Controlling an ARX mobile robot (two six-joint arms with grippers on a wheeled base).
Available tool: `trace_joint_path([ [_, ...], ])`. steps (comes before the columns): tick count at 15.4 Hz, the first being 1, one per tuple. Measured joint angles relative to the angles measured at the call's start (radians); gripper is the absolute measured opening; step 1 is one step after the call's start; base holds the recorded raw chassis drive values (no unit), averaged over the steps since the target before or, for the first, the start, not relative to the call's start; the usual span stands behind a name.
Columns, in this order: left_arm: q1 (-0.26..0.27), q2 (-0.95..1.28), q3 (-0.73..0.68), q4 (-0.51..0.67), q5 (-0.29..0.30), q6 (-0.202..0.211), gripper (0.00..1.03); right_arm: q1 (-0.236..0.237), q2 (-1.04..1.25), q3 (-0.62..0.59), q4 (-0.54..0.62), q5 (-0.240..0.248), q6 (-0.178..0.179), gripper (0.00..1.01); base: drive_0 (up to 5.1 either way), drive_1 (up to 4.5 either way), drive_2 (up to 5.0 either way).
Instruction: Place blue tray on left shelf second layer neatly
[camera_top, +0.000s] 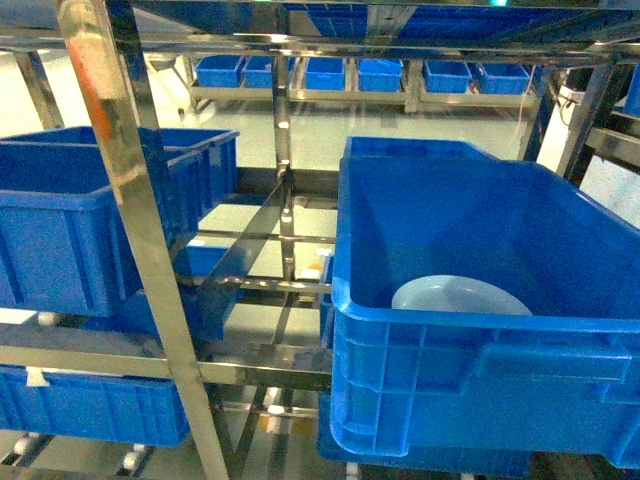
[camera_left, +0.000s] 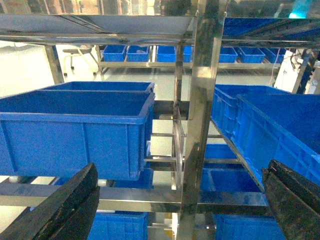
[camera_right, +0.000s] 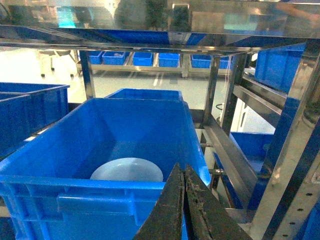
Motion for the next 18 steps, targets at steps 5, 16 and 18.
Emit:
trace_joint_path([
  [5, 0.000, 0.000, 0.000, 0.000, 0.000, 0.000, 0.98, 0.000, -0.189, 0.003, -0.192, 0.001, 0.000, 0.02, 0.0, 0.00, 0.0],
  [16, 0.000, 0.000, 0.000, 0.000, 0.000, 0.000, 0.98, 0.000, -0.191, 0.001, -0.204, 0.000, 0.000, 0.45, 0.0, 0.00, 0.0],
  [18, 0.000, 0.000, 0.000, 0.000, 0.000, 0.000, 0.98, 0.000, -0.191, 0.001, -0.204, 0.000, 0.000, 0.67, 0.0, 0.00, 0.0],
])
